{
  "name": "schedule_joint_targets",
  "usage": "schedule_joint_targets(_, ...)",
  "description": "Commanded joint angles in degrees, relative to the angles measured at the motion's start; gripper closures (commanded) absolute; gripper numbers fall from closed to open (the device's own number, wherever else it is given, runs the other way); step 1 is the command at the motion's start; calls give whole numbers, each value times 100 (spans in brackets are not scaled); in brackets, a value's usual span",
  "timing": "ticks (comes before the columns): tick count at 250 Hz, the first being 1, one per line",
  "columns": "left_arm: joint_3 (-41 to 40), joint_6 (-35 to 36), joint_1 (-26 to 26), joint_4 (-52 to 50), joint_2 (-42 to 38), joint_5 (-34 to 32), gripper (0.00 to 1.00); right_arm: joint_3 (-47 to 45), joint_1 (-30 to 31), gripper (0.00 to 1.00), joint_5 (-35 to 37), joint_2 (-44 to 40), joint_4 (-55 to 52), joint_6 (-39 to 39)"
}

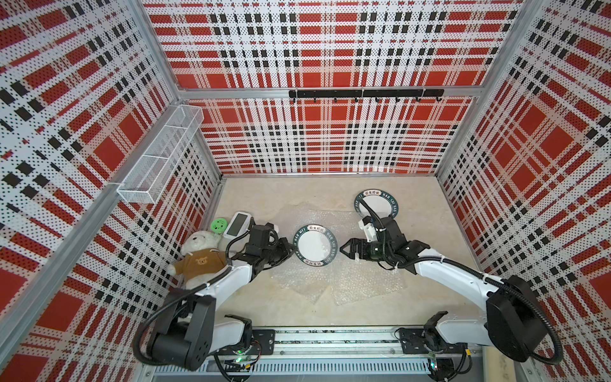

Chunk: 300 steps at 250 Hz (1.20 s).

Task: Unpack dinner plates from bubble wrap
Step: Pick up the plate from the bubble wrap.

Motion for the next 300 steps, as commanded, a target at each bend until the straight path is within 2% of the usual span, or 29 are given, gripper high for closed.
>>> schedule_joint_targets(1,167,289,275,-1066,-645,-52,100,138,-133,0,-133,225,276,-66)
schedule_joint_targets(35,366,578,983,-2121,-1462,-107,100,80,-271,0,-357,306,491,34)
schedule_joint_targets(55,462,638,1532,-2294,-1847,324,100,73,-381,0,-396,213,480,57)
schedule_joint_targets(73,716,708,1677,-2391,-1950,618,100,41,-536,0,-556,113,528,99)
schedule_joint_targets(90,961,753,1452,-2332,-1873,890,100,34,-677,0,-721,7,538,126)
schedule_joint_targets(111,1124,709,782,-1947,-1546,1102,100,48,-796,0,-865,-163,554,144)
schedule_joint_targets(139,1166,522,-106,-1337,-1096,930,100,126,-856,0,-1017,-393,546,196)
schedule_joint_targets(168,1006,56,-617,-467,-752,904,100,113,-852,1,-1259,-529,702,334)
schedule_joint_targets(215,945,-210,-965,81,-463,880,100,-10,-851,24,-1400,-554,827,456)
schedule_joint_targets(246,950,-247,-961,101,-478,847,100,-98,-851,42,-1451,-579,927,516)
schedule_joint_targets(300,849,-357,-873,300,-324,888,100,-99,-851,62,-1451,-625,900,517)
